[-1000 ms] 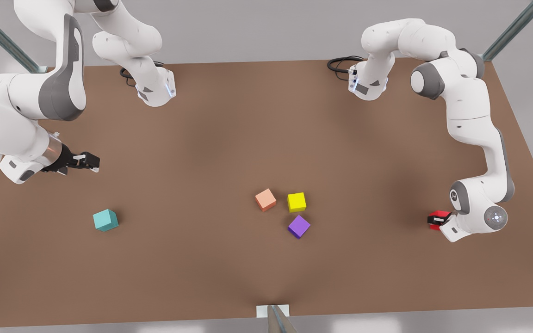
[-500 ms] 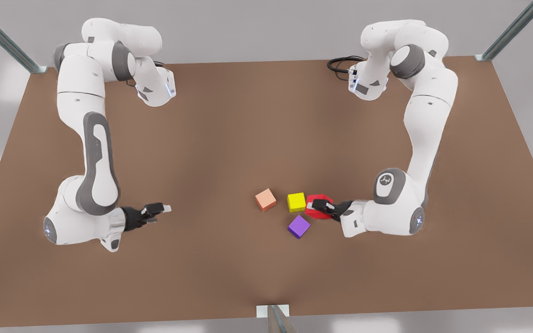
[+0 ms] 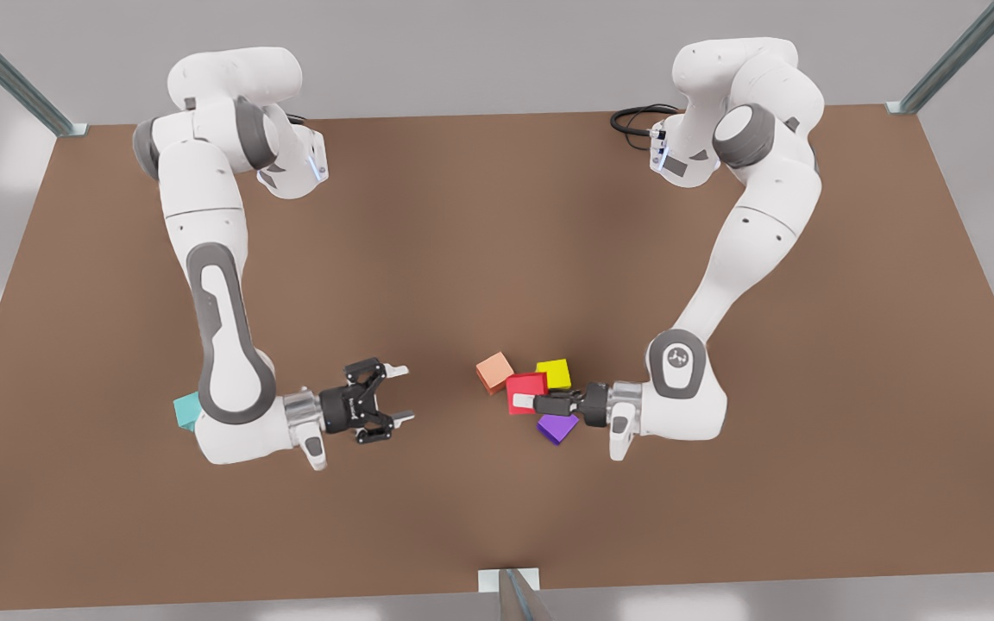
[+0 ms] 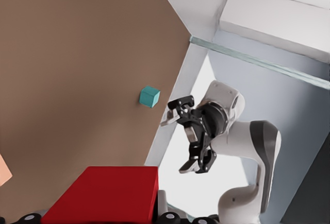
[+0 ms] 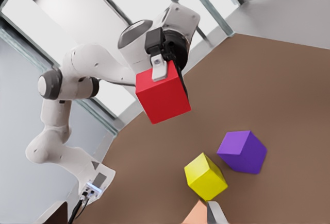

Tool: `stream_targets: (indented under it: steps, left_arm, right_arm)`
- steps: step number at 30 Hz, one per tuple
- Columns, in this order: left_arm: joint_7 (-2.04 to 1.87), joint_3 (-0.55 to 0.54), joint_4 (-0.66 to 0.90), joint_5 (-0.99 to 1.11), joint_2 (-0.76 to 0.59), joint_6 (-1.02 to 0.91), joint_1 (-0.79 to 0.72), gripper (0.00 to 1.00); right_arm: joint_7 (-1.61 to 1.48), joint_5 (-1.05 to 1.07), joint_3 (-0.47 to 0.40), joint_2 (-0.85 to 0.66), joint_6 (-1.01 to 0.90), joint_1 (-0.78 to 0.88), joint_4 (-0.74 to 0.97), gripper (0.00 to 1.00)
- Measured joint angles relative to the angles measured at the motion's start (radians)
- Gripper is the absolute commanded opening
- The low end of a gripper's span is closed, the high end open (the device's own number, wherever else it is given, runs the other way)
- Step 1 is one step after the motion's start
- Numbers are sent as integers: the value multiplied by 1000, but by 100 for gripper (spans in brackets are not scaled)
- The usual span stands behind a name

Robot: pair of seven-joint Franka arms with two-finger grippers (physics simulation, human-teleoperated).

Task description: Pick up red wooden cube and pass to hand red wooden cube and place in blue wooden cube

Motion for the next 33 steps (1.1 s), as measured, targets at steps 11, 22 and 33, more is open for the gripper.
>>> stream_targets:
  steps: [11,22,33]
  left_arm:
    - [45,-2,-10,-11,2,18,-12,51]
    - [81,-3,-10,-16,0,55,-29,51]
    - [98,-3,-10,-16,2,67,-36,51]
  right_arm:
    - [-279,184,132,60,202,51,23,100]
    - [-430,229,205,77,353,45,42,100]
    - [-523,240,280,74,366,21,0,100]
